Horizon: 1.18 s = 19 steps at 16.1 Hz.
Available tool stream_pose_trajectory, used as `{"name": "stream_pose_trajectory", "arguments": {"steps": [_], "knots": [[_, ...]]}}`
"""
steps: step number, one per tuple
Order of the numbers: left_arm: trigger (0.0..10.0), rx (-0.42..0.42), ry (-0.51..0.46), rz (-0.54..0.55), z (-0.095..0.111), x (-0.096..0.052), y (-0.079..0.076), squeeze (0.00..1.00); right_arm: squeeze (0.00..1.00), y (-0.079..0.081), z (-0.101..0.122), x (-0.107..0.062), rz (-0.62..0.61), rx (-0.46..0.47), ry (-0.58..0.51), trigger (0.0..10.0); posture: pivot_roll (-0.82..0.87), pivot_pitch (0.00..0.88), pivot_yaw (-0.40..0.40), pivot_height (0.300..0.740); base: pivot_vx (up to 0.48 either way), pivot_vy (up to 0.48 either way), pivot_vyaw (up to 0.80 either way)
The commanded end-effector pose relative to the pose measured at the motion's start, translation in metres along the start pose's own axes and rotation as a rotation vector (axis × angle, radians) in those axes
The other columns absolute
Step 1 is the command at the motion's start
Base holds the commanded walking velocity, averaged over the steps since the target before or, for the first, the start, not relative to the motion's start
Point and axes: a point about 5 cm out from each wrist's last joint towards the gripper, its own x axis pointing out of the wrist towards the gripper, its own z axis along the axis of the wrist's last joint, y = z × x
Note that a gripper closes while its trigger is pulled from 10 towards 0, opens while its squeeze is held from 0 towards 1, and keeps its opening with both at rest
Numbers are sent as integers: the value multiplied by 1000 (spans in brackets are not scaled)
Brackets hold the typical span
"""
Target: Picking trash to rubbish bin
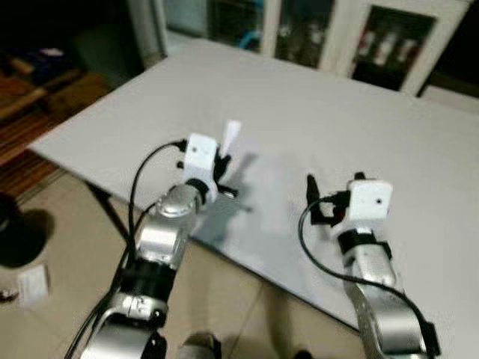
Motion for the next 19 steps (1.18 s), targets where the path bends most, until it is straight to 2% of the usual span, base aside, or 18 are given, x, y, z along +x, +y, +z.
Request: {"name": "stream_pose_trajectory", "arguments": {"steps": [1, 4, 19], "knots": [[10000, 14, -9, 52, 3, 1, 2, 0, 0, 0, 3, -1, 15, -14, -15, 10000, 240, 103, 2, 740, 0, 0, 800], [10000, 13, 3, 150, 0, 2, 14, 0, 0, 2, 4, -1, 34, -21, -21, 10000, 235, 98, -5, 740, 0, 0, 800], [10000, -11, 7, 164, -4, 6, 5, 0, 0, 4, 8, -2, 71, -20, -38, 10000, 218, 87, -20, 740, 0, 0, 798]]}}
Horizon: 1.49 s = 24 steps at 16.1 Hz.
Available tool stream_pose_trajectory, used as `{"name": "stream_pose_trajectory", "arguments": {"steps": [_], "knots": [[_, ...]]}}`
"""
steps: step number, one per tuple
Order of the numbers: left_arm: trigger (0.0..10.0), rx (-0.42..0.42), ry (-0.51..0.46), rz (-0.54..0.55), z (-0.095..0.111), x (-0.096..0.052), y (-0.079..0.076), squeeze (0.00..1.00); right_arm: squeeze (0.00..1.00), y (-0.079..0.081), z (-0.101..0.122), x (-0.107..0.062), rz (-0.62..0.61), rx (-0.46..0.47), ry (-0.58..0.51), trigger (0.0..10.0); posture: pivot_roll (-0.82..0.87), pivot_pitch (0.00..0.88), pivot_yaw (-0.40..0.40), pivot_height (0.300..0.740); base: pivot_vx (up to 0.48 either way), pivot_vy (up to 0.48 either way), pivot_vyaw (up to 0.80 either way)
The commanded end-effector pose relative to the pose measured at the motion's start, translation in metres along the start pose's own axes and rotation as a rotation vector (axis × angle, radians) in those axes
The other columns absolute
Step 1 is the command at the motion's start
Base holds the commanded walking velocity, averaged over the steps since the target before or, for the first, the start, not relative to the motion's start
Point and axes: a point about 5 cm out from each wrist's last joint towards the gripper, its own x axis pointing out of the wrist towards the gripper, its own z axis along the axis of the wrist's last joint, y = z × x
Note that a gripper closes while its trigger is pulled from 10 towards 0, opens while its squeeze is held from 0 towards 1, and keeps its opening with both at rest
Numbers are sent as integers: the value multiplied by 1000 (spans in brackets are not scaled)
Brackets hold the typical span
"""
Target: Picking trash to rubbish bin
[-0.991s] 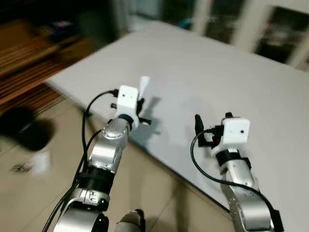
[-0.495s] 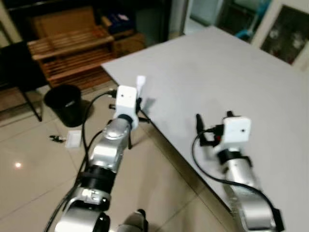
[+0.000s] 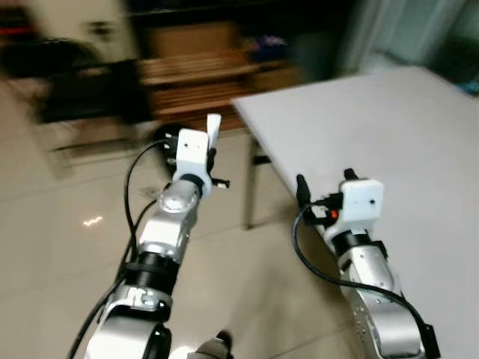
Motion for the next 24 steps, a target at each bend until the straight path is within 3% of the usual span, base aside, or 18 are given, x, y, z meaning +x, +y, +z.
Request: {"name": "stream_pose_trajectory", "arguments": {"steps": [1, 4, 9, 24], "knots": [[10000, 5, 7, 10, -2, 0, 0, 0, 0, -2, 2, 0, -6, 2, -8, 10000, 217, 87, -22, 740, 0, 0, 788], [10000, -8, 9, 3, -3, 0, -1, 0, 0, -2, 3, 0, -8, 6, -9, 10000, 217, 86, -26, 740, 0, 0, 758], [10000, -21, -7, -18, -1, 1, -2, 0, 0, -4, 6, 0, -20, 14, -21, 10000, 211, 81, -32, 740, 0, 0, 0], [10000, -21, 5, -17, -5, 2, -3, 0, 0, -2, 7, -1, -11, 13, -24, 10000, 208, 81, -40, 740, 360, 0, 0]]}}
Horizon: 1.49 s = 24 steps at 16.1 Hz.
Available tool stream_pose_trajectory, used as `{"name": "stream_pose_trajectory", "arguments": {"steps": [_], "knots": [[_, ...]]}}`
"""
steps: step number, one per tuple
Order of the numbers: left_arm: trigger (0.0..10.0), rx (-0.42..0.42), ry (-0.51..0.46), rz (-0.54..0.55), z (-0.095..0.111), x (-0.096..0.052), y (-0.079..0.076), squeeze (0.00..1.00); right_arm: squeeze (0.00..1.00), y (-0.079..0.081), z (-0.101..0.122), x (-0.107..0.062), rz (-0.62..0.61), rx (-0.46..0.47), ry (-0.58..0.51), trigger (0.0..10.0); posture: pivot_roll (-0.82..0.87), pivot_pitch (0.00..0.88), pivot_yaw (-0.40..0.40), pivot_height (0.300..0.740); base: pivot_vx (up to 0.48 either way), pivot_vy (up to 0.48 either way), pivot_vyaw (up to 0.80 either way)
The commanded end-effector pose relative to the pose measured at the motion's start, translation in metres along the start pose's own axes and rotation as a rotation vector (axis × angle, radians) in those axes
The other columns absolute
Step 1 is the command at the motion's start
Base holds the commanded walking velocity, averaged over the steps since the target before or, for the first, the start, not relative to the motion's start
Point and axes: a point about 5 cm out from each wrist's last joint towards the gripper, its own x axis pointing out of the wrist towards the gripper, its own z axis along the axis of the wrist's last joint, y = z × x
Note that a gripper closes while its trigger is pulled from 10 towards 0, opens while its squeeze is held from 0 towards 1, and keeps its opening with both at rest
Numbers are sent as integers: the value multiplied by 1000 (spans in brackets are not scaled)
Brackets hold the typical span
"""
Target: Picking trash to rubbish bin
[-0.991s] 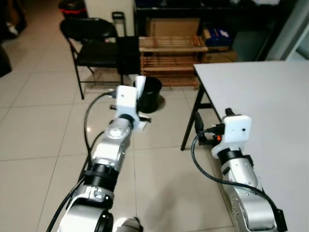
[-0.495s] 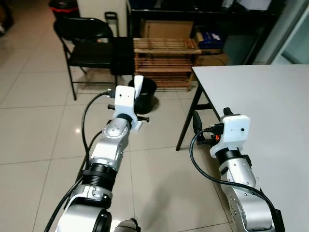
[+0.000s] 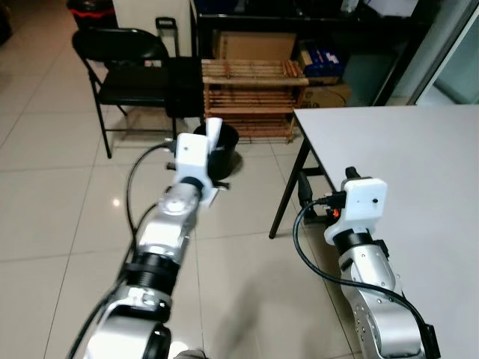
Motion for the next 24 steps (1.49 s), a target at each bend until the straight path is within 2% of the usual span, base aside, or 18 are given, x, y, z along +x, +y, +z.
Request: {"name": "stream_pose_trajectory", "arguments": {"steps": [1, 14, 18, 21, 24], "knots": [[10000, -5, 1, -31, 0, 1, -11, 0, 0, -4, 3, -2, -6, -9, -8, 10000, 208, 81, -40, 740, 431, 0, 0], [10000, 0, 3, -35, -1, 2, -11, 0, 0, 2, 4, -3, 33, -12, -15, 10000, 202, 81, -40, 740, 430, 0, 0], [10000, 0, 7, -35, -3, 1, -11, 0, 0, 3, 4, -4, 37, -14, -16, 10000, 201, 84, -40, 740, 435, 0, 686], [10000, -2, 9, -38, -3, 1, -12, 0, 0, 3, 5, -5, 38, -7, -15, 10000, 197, 86, -39, 740, 433, 0, 0], [10000, -2, 13, -42, -4, 1, -13, 0, 0, 4, 5, -6, 53, -18, -19, 10000, 193, 88, -41, 740, 435, 0, 698]]}}
